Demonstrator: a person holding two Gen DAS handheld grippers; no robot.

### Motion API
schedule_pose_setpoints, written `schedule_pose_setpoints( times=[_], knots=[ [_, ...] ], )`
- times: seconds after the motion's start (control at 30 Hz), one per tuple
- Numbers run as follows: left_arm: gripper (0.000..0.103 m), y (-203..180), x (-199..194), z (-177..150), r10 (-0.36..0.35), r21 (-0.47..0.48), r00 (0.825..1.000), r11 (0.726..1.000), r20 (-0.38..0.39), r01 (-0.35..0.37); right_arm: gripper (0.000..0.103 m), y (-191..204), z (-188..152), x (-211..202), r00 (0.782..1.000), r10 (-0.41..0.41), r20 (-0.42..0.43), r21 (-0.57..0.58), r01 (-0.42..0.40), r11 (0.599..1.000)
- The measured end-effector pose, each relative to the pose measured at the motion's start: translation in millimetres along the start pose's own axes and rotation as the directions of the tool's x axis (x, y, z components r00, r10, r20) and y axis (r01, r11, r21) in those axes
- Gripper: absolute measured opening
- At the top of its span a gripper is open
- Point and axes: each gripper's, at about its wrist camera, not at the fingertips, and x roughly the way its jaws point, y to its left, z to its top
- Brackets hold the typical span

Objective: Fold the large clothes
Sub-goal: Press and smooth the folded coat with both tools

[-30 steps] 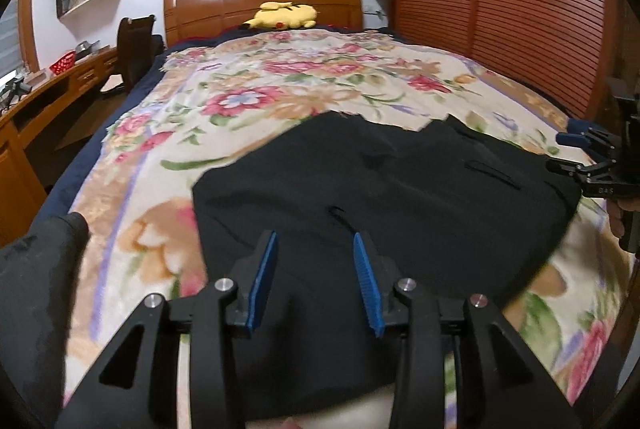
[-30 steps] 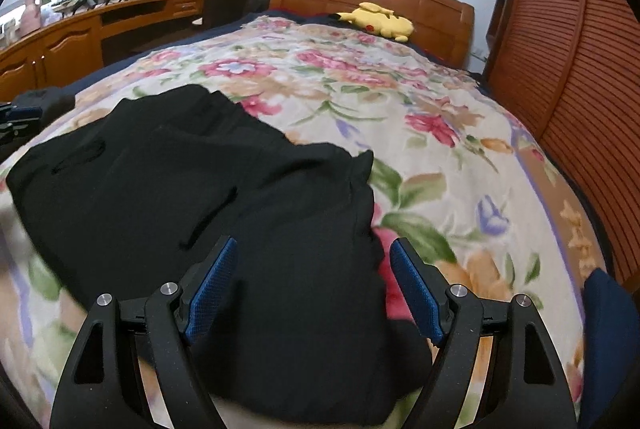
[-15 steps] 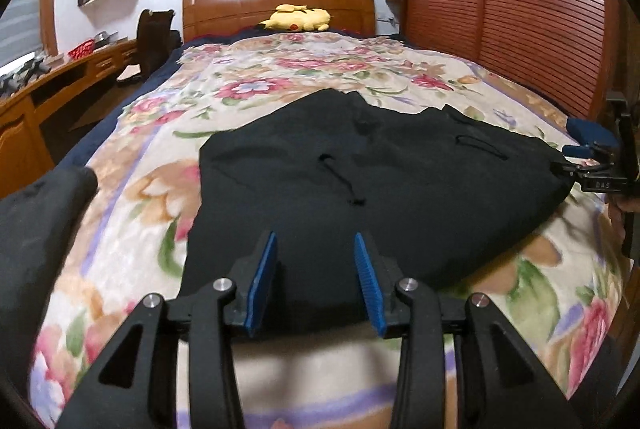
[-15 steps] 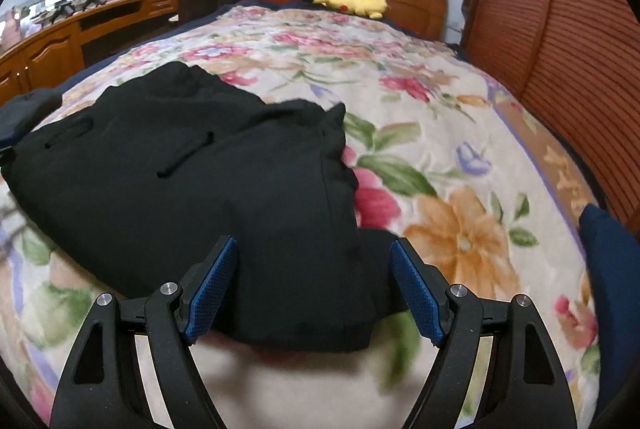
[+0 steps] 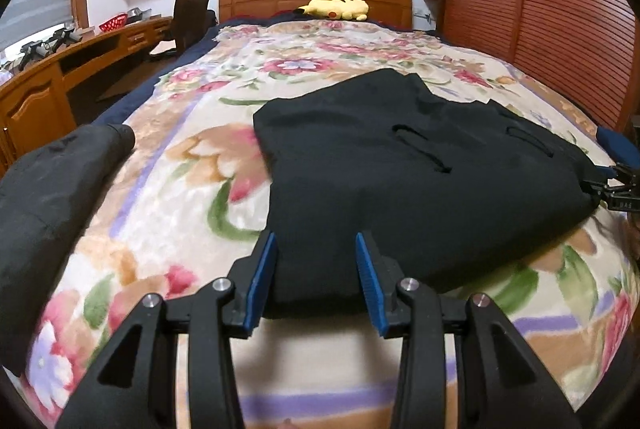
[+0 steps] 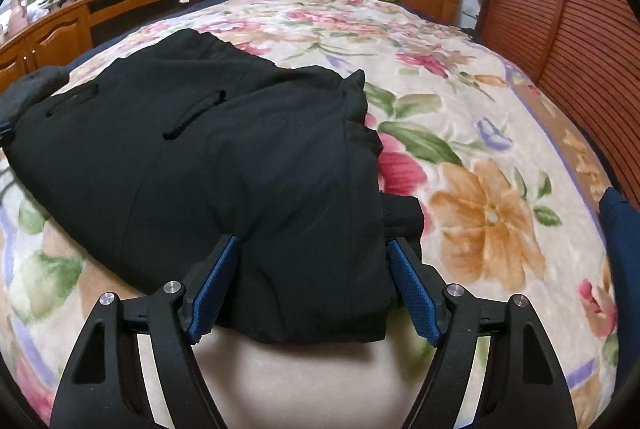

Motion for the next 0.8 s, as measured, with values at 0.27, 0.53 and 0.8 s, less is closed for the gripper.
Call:
schedule_pose_setpoints(
  times=[0.27,0.53,0.8],
  knots=[
    [0.041,3,9,-7,0.031,-0.003,0.999,1.0,-0.027,-0.031,0.028,3,-5,-4,1.0,0.008,0.001,-0.048,-0.008,0.999],
    [0.042,12,15,-11,0.026,-0.027,0.998,0.999,-0.054,-0.027,0.036,-4,0,-17,0.999,-0.038,0.021,-0.017,0.038,0.999],
    [0.042,11,19,-12,0.034,-0.02,0.998,0.999,-0.061,-0.035,0.064,15,23,-41,0.988,-0.092,0.124,-0.042,0.098,0.994]
  ],
)
